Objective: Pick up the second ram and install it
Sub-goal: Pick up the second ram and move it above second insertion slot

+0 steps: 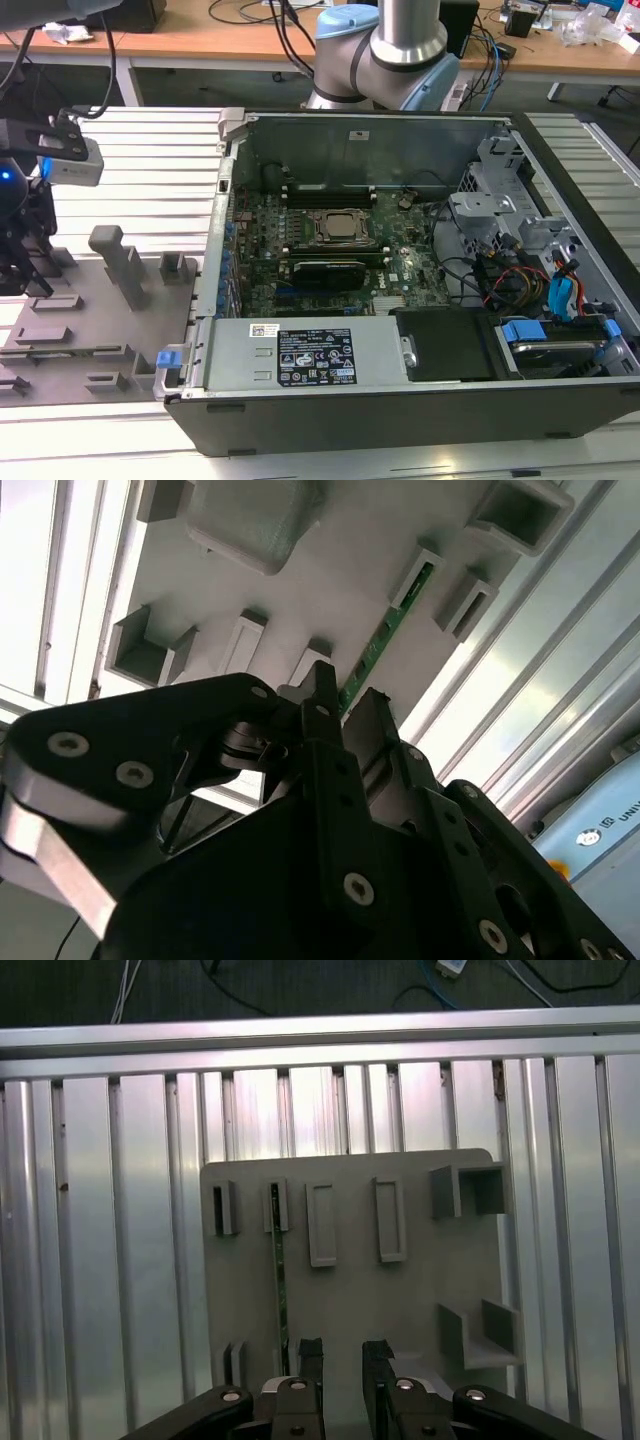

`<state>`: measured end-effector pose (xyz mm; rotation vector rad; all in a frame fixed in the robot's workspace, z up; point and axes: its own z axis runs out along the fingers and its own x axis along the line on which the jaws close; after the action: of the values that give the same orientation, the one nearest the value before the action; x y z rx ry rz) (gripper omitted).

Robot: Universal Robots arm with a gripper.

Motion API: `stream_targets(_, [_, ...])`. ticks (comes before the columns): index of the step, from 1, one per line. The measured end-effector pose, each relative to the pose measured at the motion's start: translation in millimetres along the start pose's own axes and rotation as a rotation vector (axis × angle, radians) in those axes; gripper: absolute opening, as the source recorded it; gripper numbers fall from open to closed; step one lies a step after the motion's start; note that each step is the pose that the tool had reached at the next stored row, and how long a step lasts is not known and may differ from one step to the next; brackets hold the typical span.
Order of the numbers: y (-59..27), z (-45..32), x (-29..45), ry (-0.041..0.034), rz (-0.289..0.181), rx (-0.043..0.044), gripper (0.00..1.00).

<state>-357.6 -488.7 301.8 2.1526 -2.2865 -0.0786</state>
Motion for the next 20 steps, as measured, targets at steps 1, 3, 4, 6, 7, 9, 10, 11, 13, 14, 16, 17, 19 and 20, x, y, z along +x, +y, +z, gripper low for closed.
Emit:
stream_targets(1, [0.0, 0.5, 0.0, 0.0001, 0.0, 0.0, 0.3])
stream_targets(3, [-0.1, 2.0, 0.1, 0.0, 0.0, 0.0, 0.3])
stream_targets(4, [-0.1, 2.9, 0.1, 0.0001, 0.0, 0.0, 0.3])
stream_targets(6, [-0.2, 4.5, 0.2, 0.0, 0.0, 0.0, 0.3])
stream_targets(7, [-0.2, 5.2, 0.2, 0.0, 0.0, 0.0, 0.3])
stream_targets(9, [-0.2, 6.4, 0.6, 0.0002, 0.0, -0.0002, 0.3])
stream_targets(10, [-0.2, 7.0, 1.3, 0.0, 0.0, -0.0001, 0.3])
stream_targets(11, [-0.2, 7.5, 2.1, 0.0003, 0.0, 0.0, 0.3])
stream_targets(13, [0.1, 8.2, 4.5, 0.0043, 0.0, 0.0002, 0.3])
stream_targets(14, [0.5, 8.8, 6.2, 0.0058, 0.0, 0.0002, 0.3])
stream_targets(16, [0.8, 9.7, 8.3, 0.0065, 0.0, 0.0004, 0.3])
stream_targets(17, [0.9, 10.2, 9.1, 0.0067, 0.0, 0.0004, 0.3])
stream_targets(19, [1.4, 11.4, 10.3, 0.0067, 0.0, 0.0005, 0.3])
stream_targets(20, [1.5, 12.3, 10.7, 0.0068, 0.0, 0.0003, 0.3])
